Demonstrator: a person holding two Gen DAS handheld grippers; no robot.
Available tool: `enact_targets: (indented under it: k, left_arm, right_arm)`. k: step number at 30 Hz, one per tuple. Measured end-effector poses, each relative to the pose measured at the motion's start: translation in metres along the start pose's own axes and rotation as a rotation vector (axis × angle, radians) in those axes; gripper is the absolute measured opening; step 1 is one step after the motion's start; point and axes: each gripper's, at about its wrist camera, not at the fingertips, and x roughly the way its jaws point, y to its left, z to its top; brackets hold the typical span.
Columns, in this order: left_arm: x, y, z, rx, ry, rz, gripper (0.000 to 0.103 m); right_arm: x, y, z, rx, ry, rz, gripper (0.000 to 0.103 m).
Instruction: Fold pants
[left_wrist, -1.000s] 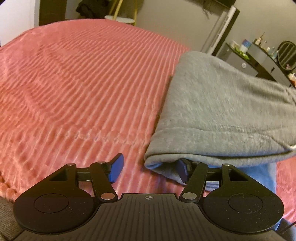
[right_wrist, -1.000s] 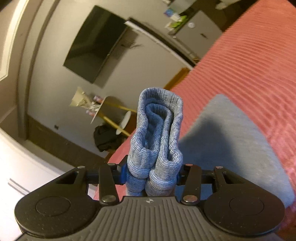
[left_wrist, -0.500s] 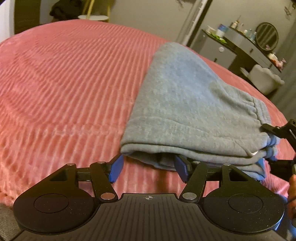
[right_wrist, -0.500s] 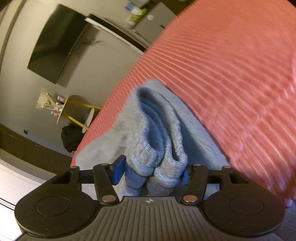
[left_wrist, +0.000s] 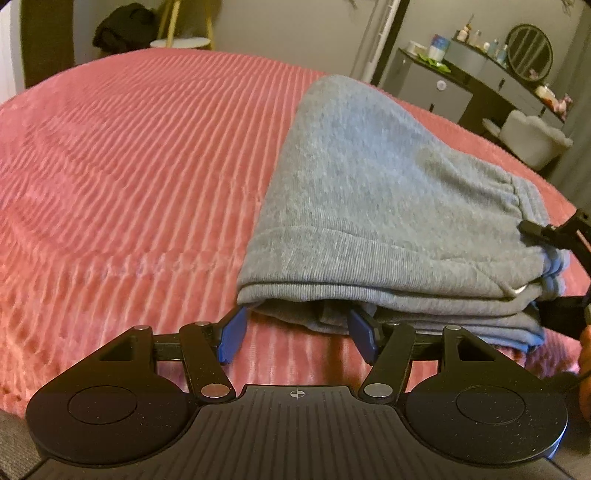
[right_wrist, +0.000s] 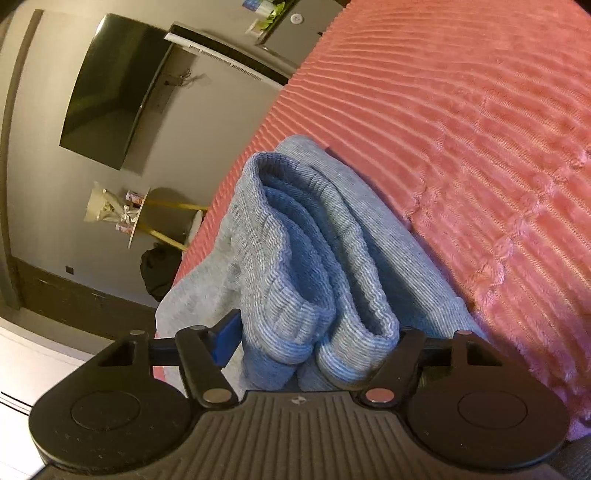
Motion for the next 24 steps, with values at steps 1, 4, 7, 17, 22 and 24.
enact_targets:
  k: [1, 4, 7, 17, 22, 24]
  left_arm:
    - [0.0, -0.001, 0.0, 0.006, -0.001, 0.005, 0.066]
    - [0.002, -0.004, 0.001, 0.013, 0.001, 0.012, 0.067]
    - [0.004, -0.002, 0.002, 0.006, 0.005, 0.01, 0.067]
    - [-0.007, 0.013, 0.002, -0.081, -0.018, -0.08, 0.066]
    - [-0.017, 0.029, 0.004, -0.178, -0.071, -0.143, 0.067]
    - [-0.017, 0.038, 0.005, -0.238, -0.071, -0.163, 0.068]
  right_arm:
    - [0.0, 0.0, 0.0, 0.002, -0.001, 0.0, 0.069]
    - [-0.001, 0.0, -0.004, -0.013, -0.005, -0.004, 0.069]
    - [-0.003, 0.0, -0.008, -0.03, -0.01, -0.01, 0.069]
    - [-0.008, 0.005, -0.014, -0.064, -0.03, -0.031, 0.066]
    - [-0.009, 0.004, -0.016, -0.053, -0.03, -0.033, 0.065]
    - [-0.009, 0.004, -0.016, -0.046, -0.026, -0.032, 0.065]
